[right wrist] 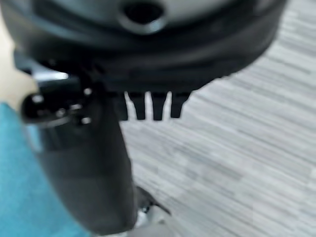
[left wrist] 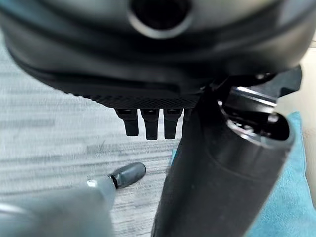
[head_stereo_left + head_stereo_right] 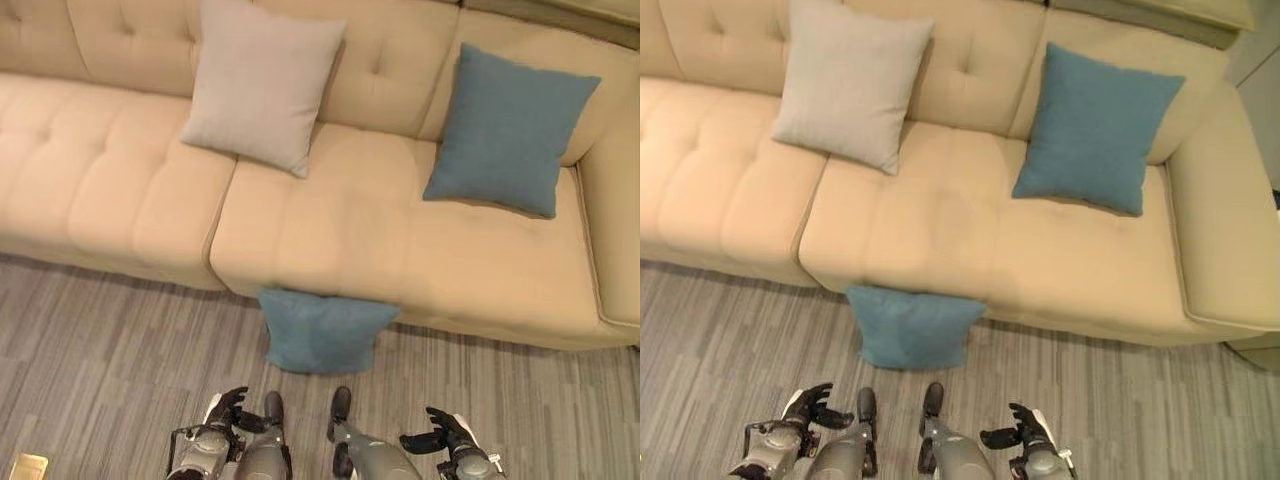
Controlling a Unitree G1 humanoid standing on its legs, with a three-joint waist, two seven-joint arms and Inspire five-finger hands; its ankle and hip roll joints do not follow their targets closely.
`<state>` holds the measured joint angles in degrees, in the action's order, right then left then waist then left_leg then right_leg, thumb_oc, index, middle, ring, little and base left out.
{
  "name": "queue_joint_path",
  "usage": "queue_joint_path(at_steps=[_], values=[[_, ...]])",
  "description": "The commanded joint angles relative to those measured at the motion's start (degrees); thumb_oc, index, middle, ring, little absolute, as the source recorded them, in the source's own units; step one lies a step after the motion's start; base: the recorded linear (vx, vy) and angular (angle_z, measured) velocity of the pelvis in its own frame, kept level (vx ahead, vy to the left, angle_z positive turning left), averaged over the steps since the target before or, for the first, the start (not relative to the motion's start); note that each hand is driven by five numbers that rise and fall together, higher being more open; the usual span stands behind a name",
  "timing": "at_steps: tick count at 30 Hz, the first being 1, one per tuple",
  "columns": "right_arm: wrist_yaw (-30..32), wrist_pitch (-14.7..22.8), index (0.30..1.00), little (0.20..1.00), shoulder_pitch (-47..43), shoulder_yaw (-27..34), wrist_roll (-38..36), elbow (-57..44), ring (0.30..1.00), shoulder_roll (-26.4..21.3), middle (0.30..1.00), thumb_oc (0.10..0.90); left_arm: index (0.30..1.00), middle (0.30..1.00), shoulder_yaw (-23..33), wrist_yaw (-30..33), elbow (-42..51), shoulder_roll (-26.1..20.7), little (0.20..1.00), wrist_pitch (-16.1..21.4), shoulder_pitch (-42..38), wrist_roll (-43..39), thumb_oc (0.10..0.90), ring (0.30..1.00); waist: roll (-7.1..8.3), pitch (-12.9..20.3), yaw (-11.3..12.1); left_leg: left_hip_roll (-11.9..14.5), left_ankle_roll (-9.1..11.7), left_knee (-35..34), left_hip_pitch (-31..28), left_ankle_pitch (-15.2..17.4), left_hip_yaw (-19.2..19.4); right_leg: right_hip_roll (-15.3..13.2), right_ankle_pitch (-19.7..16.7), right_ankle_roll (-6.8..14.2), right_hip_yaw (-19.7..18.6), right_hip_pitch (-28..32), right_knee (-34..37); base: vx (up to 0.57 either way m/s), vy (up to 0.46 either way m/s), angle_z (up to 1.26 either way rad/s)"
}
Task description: Pick up all the scattered cushions and arrange them neatly on the sofa.
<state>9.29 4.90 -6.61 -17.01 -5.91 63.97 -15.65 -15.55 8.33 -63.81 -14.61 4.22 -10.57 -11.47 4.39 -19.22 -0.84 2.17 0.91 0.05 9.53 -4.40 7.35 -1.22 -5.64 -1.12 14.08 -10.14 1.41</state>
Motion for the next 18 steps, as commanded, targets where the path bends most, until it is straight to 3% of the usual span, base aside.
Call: queue_joint_path(at_steps=[1, 7, 14, 15, 16, 18], values=[[2.98, 2.44, 0.9, 0.9, -0.47, -1.22, -1.89, -6.07, 0.9, -2.93, 0.9, 0.8, 0.9, 0.9, 1.23, 2.93, 4.85, -2.1, 0.9, 4.31, 0.23, -3.53, 0.8, 0.9, 0.44, 1.09, 0.01, -1.11, 0.15, 6.1, 5.26, 4.58, -0.37, -1.36, 11.08, 4.41, -2.43, -0.22, -7.48, -0.06, 0.052, 0.03], [8.47, 3.78, 0.9, 0.9, -6.68, -0.66, -1.3, -10.14, 0.9, -4.34, 0.9, 0.8, 0.9, 0.9, 0.87, 7.88, 12.39, -4.47, 0.9, 7.82, -3.85, -7.71, 0.8, 0.9, -0.2, -2.43, 0.14, -1.57, -0.06, 8.33, 12.68, 4.23, 0.4, -2.57, 10.76, 4.54, -2.56, -8.56, -11.12, -0.07, 0.041, -0.01], [17.06, 6.86, 0.9, 0.9, -17.3, 1.01, -2.85, -14.11, 0.9, -5.6, 0.9, 0.8, 0.9, 0.9, 0.96, 12.96, 16.63, -5.94, 0.9, 11.53, -13.15, -13.06, 0.8, 0.9, -2.25, -3.88, -0.45, -0.58, -0.56, 18.79, 31.13, 7.37, 0.27, -4.96, 13.48, 4.62, -2.7, -28.09, -23.03, -0.05, 0.015, -0.02], [17.06, 6.86, 0.9, 0.9, -17.3, 1.01, -2.85, -14.1, 0.9, -5.6, 0.9, 0.8, 0.9, 0.9, 0.96, 12.96, 16.62, -5.94, 0.9, 11.54, -13.16, -13.06, 0.8, 0.9, -2.25, -3.83, -0.45, -0.58, -0.56, 18.82, 31.2, 7.38, 0.27, -4.97, 13.5, 4.61, -2.7, -28.16, -23.06, -0.04, 0.008, 0.03], [18.79, 7.49, 0.9, 0.9, -19.81, 1.68, -3.32, -14.62, 0.9, -6.07, 0.9, 0.8, 0.9, 0.9, 1.05, 13.61, 17.68, -6.33, 0.9, 11.99, -14.98, -13.93, 0.8, 0.9, -2.65, -4.03, -0.68, 0.13, -1.09, 22.3, 36.33, 8.23, 0.16, -5.55, 14.05, 4.51, -3.09, -33.3, -26.69, 0.0, 0.0, 0.0], [19.63, 7.77, 0.9, 0.9, -21.16, 1.97, -3.54, -14.76, 0.9, -6.4, 0.9, 0.8, 0.9, 0.9, 1.02, 13.87, 17.57, -6.64, 0.9, 12.14, -16.08, -14.16, 0.8, 0.9, -2.9, -3.78, -0.75, 0.23, -1.3, 23.88, 38.94, 8.64, 0.06, -5.81, 14.46, 4.42, -3.2, -35.86, -28.3, 0.0, -0.003, -0.02]])
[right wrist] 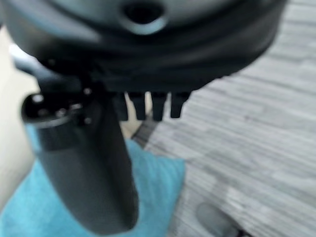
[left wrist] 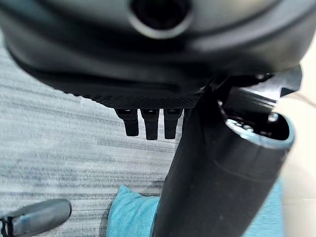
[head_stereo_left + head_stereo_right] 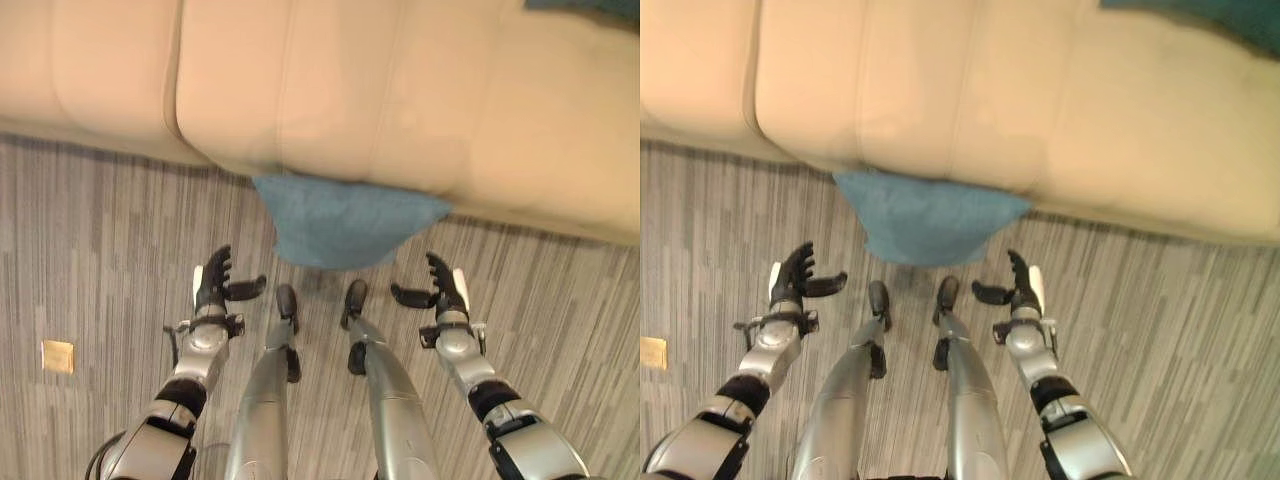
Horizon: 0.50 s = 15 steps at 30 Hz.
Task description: Pick up all the scattered cushions and arrange them neatly on the sofa.
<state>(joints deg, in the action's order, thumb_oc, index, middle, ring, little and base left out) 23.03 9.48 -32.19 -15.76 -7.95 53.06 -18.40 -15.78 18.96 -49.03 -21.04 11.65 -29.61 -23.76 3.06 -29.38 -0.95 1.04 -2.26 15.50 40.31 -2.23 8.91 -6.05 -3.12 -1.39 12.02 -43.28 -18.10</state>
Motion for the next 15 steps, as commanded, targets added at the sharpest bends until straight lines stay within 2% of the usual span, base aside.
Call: queue_joint_path(at_steps=[1, 3, 4, 9, 10, 15], values=[[6.54, 3.63, 0.9, 0.9, 3.17, 1.02, -1.73, -3.89, 0.9, -3.93, 0.9, 0.8, 0.9, 0.9, 1.02, 3.42, 2.9, -0.59, 0.9, 4.74, 1.79, -1.88, 0.8, 0.9, -1.77, 6.54, -0.82, 1.42, 1.62, 10.12, 10.57, 6.97, -1.57, -0.99, 12.34, 4.55, -1.5, -5.17, -10.3, 0.0, -0.005, -0.04], [7.62, 3.97, 0.9, 0.9, 0.17, 1.5, -2.43, -3.9, 0.9, -4.67, 0.9, 0.8, 0.9, 0.9, 1.08, 3.57, 3.14, -1.82, 0.9, 4.7, -1.11, -2.16, 0.8, 0.9, -2.32, 7.18, -1.1, 1.85, 1.11, 13.86, 16.9, 8.16, -1.93, -1.43, 13.61, 4.21, -2.47, -11.67, -14.34, 0.01, -0.001, 0.02], [7.61, 3.98, 0.9, 0.9, 0.13, 1.5, -2.44, -3.88, 0.9, -4.67, 0.9, 0.8, 0.9, 0.9, 1.08, 3.56, 3.11, -1.83, 0.9, 4.7, -1.15, -2.17, 0.8, 0.9, -2.33, 7.37, -1.1, 1.87, 1.1, 14.03, 17.21, 8.22, -1.92, -1.44, 13.67, 4.2, -2.5, -11.98, -14.5, 0.02, -0.017, 0.04], [7.69, 4.46, 0.9, 0.9, -5.51, 0.62, -4.27, -3.04, 0.9, -6.66, 0.9, 0.8, 0.9, 0.9, 0.42, 4.08, 3.55, -4.48, 0.9, 5.09, -7.18, -3.31, 0.8, 0.9, -2.65, 8.53, -1.33, 1.78, 0.33, 18.54, 25.87, 9.75, -2.51, -1.78, 15.43, 3.41, -3.63, -21.44, -19.86, 0.02, -0.009, 0.0], [7.68, 4.46, 0.9, 0.9, -5.52, 0.61, -4.27, -3.03, 0.9, -6.66, 0.9, 0.8, 0.9, 0.9, 0.42, 4.08, 3.55, -4.48, 0.9, 5.09, -7.18, -3.31, 0.8, 0.9, -2.65, 8.59, -1.33, 1.79, 0.33, 18.58, 25.95, 9.77, -2.5, -1.79, 15.44, 3.41, -3.64, -21.52, -19.9, 0.0, 0.0, 0.0], [5.02, 5.26, 0.9, 0.9, -10.93, -1.22, -7.57, -3.73, 0.9, -9.73, 0.9, 0.8, 0.9, 0.9, -1.08, 2.21, 2.52, -7.45, 0.9, 5.13, -13.11, -5.46, 0.8, 0.9, -2.78, 9.0, -1.68, 1.24, 0.45, 22.74, 32.98, 10.07, -2.32, -1.81, 15.89, 3.27, -4.32, -29.09, -24.48, 0.0, -0.01, 0.01]])
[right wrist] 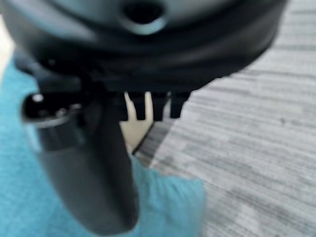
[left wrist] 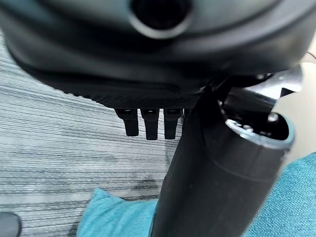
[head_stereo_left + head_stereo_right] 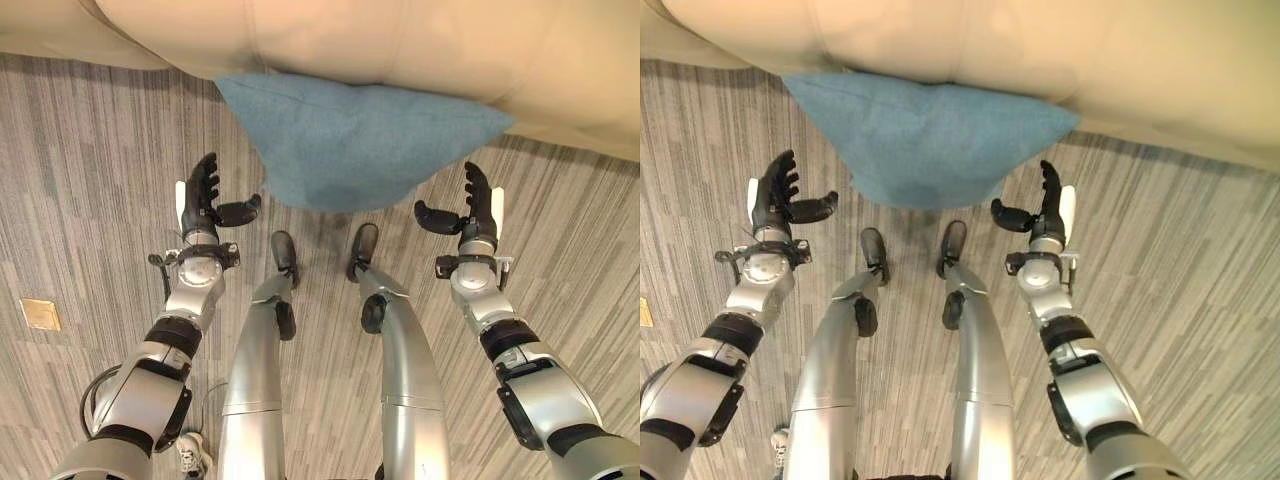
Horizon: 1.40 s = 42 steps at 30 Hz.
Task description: Pick up all the scattered cushions and arrange them neatly on the sofa.
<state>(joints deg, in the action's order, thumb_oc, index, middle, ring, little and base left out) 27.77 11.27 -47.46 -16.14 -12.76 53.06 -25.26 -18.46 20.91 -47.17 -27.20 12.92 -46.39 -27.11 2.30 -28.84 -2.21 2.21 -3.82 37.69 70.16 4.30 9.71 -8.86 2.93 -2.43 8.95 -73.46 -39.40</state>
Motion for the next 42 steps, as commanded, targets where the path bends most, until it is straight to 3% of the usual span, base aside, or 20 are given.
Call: queue_joint_path(at_steps=[1, 11, 23, 34, 40, 42], values=[[0.22, 3.51, 0.9, 0.9, 4.16, -0.86, -2.83, -3.61, 0.9, -2.91, 0.9, 0.8, 0.9, 0.9, 1.61, 0.17, 0.53, -1.31, 0.9, 3.89, 3.49, -2.19, 0.8, 0.9, -2.04, 8.61, -0.42, 0.08, 2.0, 0.78, 3.53, 3.61, -3.11, 0.99, 9.92, 4.3, -1.29, 0.67, -3.4, 0.0, 0.0, 0.0], [-2.51, 3.27, 0.9, 0.9, -6.13, -7.01, -3.58, -1.77, 0.9, -8.6, 0.9, 0.8, 0.9, 0.9, -3.75, -3.87, 0.83, -5.89, 0.9, 4.23, -5.04, -4.04, 0.8, 0.9, -2.61, 8.88, 0.13, -0.12, 1.99, 5.25, 12.51, 3.46, -3.09, 0.45, 10.05, 4.51, -1.47, -8.42, -8.59, 0.01, -0.009, 0.01], [-6.52, 3.19, 0.9, 0.9, -14.73, -18.91, 1.81, -8.22, 0.9, -12.5, 0.9, 0.8, 0.9, 0.9, -10.79, -7.33, 3.07, -8.78, 0.9, 4.04, -9.36, -0.83, 0.8, 0.9, -2.66, 9.6, 0.56, -0.25, 2.31, 7.28, 16.55, 2.92, -3.86, 0.64, 9.47, 4.64, -1.36, -11.75, -9.91, 0.0, 0.0, 0.0], [-9.35, 3.93, 0.9, 0.9, -25.3, -30.61, 6.26, -15.62, 0.9, -9.26, 0.9, 0.8, 0.9, 0.9, -22.31, -8.63, 2.68, -9.12, 0.9, 3.73, -21.41, 4.54, 0.8, 0.9, -2.55, 10.47, -0.17, -0.4, 2.67, 7.96, 18.95, 2.16, -4.69, 1.15, 7.85, 4.92, -1.58, -13.4, -9.31, 0.0, -0.001, 0.0], [-8.22, 3.96, 0.9, 0.9, -25.9, -29.33, 4.92, -17.93, 0.9, -5.71, 0.9, 0.8, 0.9, 0.9, -22.06, -7.61, 3.5, -5.51, 0.9, 4.24, -22.69, 2.05, 0.8, 0.9, -2.48, 10.42, -0.41, -0.25, 2.69, 8.41, 19.7, 2.14, -4.78, 1.37, 7.38, 5.29, -1.82, -13.86, -9.25, 0.0, 0.0, 0.0], [-7.63, 4.05, 0.9, 0.9, -24.62, -26.54, 2.86, -18.25, 0.9, -2.33, 0.9, 0.8, 0.9, 0.9, -19.5, -7.07, 3.83, -1.73, 0.9, 4.57, -21.22, -1.81, 0.8, 0.9, -2.47, 10.41, -0.47, -0.17, 2.71, 8.45, 19.7, 2.26, -4.81, 1.48, 7.28, 5.44, -1.64, -13.79, -9.15, 0.0, 0.0, 0.0]])
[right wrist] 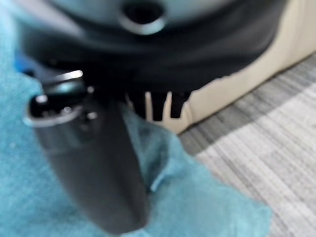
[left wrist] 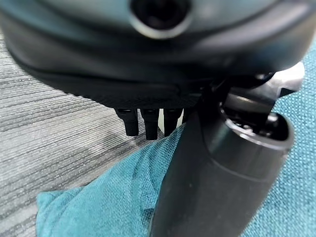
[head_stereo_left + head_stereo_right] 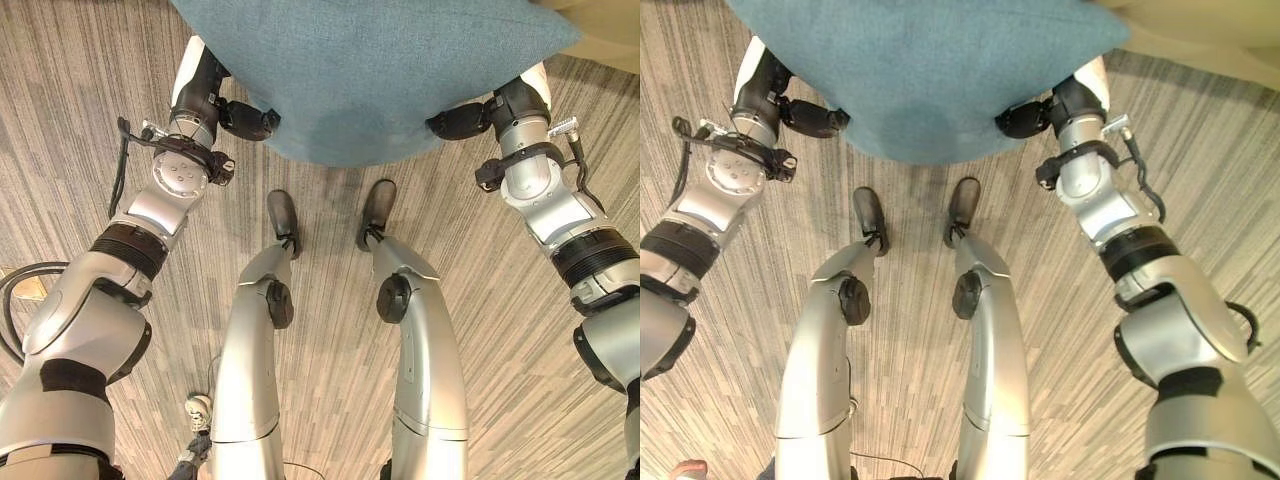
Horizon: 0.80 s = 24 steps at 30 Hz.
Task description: Pick up all the scattered cushions and arrange them neatly on the sofa.
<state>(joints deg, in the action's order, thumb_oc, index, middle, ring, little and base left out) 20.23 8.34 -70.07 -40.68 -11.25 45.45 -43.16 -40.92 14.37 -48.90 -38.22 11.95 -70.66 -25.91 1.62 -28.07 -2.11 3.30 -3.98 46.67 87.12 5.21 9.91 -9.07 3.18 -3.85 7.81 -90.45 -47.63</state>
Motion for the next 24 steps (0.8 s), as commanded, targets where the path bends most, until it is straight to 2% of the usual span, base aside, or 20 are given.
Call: queue_joint_path(at_steps=[1, 2, 3, 4, 5, 9, 16, 23, 24], values=[[-0.09, 6.97, 0.9, 0.9, -1.95, -2.01, 1.35, -10.66, 0.9, 15.58, 0.9, 0.8, 0.9, 0.9, 2.97, -0.54, 5.57, 9.29, 0.9, 5.54, 3.11, -3.02, 0.8, 0.9, -1.8, 9.69, -0.57, -1.24, 2.87, -0.55, 2.74, 1.36, -5.02, 1.7, 7.03, 6.86, -0.5, 3.21, -0.89, 0.0, 0.0, 0.0], [0.08, 7.7, 0.3, 0.3, -0.6, 0.53, -1.16, -11.72, 0.3, 18.39, 0.3, 0.4, 0.9, 0.9, 5.32, 0.03, 6.56, 11.73, 0.9, 6.14, 4.67, -5.8, 0.8, 0.9, -1.76, 9.69, -0.5, -1.19, 2.9, -0.5, 2.58, 1.44, -4.96, 1.96, 6.93, 6.83, -0.35, 3.48, -0.76, 0.0, 0.0, 0.0], [0.14, 8.13, 0.3, 0.3, 0.14, 1.64, -2.3, -12.38, 0.3, 19.48, 0.3, 0.4, 0.747, 0.747, 6.15, 0.11, 7.08, 12.71, 0.747, 6.35, 5.34, -6.88, 0.698, 0.747, -1.74, 9.72, -0.49, -1.22, 2.93, -0.5, 2.47, 1.49, -4.96, 2.1, 6.79, 6.82, -0.3, 3.61, -0.64, 0.0, 0.0, 0.0], [0.12, 8.11, 0.3, 0.3, 0.23, 1.66, -2.31, -12.44, 0.3, 19.48, 0.3, 0.4, 0.634, 0.634, 6.13, 0.1, 7.13, 12.7, 0.634, 6.35, 5.43, -6.89, 0.623, 0.634, -1.73, 9.77, -0.47, -1.21, 2.93, -0.51, 2.45, 1.5, -4.96, 2.12, 6.78, 6.82, -0.29, 3.65, -0.61, 0.0, 0.0, 0.0], [0.5, 8.67, 0.3, 0.3, 1.03, 3.07, -3.26, -13.26, 0.3, 20.56, 0.3, 0.4, 0.3, 0.3, 7.26, 0.34, 7.8, 13.47, 0.3, 6.62, 6.4, -7.71, 0.4, 0.3, -1.76, 9.71, -0.41, -1.23, 2.94, -0.69, 2.26, 1.54, -4.99, 2.25, 6.59, 6.87, -0.23, 3.83, -0.47, -0.01, -0.001, -0.03], [0.09, 10.28, 0.3, 0.3, 4.46, 7.08, -4.19, -16.4, 0.3, 23.12, 0.3, 0.4, 0.3, 0.3, 11.04, 0.38, 11.1, 15.12, 0.3, 7.78, 10.71, -9.34, 0.4, 0.3, -1.91, 10.1, -0.38, -1.12, 3.11, -1.63, 0.82, 1.5, -4.86, 2.68, 5.93, 6.93, 0.18, 5.27, 0.54, -0.01, -0.001, -0.05], [-1.11, 10.63, 0.3, 0.3, 8.69, 10.03, -4.71, -19.64, 0.3, 24.46, 0.3, 0.4, 0.3, 0.3, 13.33, -0.43, 16.77, 15.48, 0.3, 8.16, 14.43, -9.43, 0.4, 0.3, -2.24, 11.06, -0.35, -0.97, 3.29, -5.57, -3.35, 0.73, -5.2, 3.17, 5.45, 6.88, 1.0, 9.36, 3.45, -0.02, -0.002, 0.01], [-4.97, 11.68, 0.3, 0.3, 17.12, 12.85, -7.45, -26.32, 0.3, 25.03, 0.3, 0.4, 0.3, 0.3, 15.69, -1.82, 24.13, 18.65, 0.3, 8.68, 22.58, -8.62, 0.4, 0.3, -2.06, 12.09, -0.56, -0.55, 4.02, -12.08, -12.81, -0.24, -6.01, 3.54, 4.75, 6.98, 1.98, 18.25, 8.79, -0.03, -0.037, 0.03], [-6.17, 12.24, 0.3, 0.3, 20.26, 14.32, -8.92, -28.43, 0.3, 25.18, 0.3, 0.4, 0.3, 0.3, 16.75, -1.71, 26.5, 19.86, 0.3, 9.1, 25.66, -8.12, 0.4, 0.3, -2.02, 12.34, -0.56, -0.24, 4.49, -14.67, -16.79, -0.55, -6.22, 3.34, 4.61, 7.11, 2.28, 21.9, 11.06, -0.02, -0.058, 0.09]])
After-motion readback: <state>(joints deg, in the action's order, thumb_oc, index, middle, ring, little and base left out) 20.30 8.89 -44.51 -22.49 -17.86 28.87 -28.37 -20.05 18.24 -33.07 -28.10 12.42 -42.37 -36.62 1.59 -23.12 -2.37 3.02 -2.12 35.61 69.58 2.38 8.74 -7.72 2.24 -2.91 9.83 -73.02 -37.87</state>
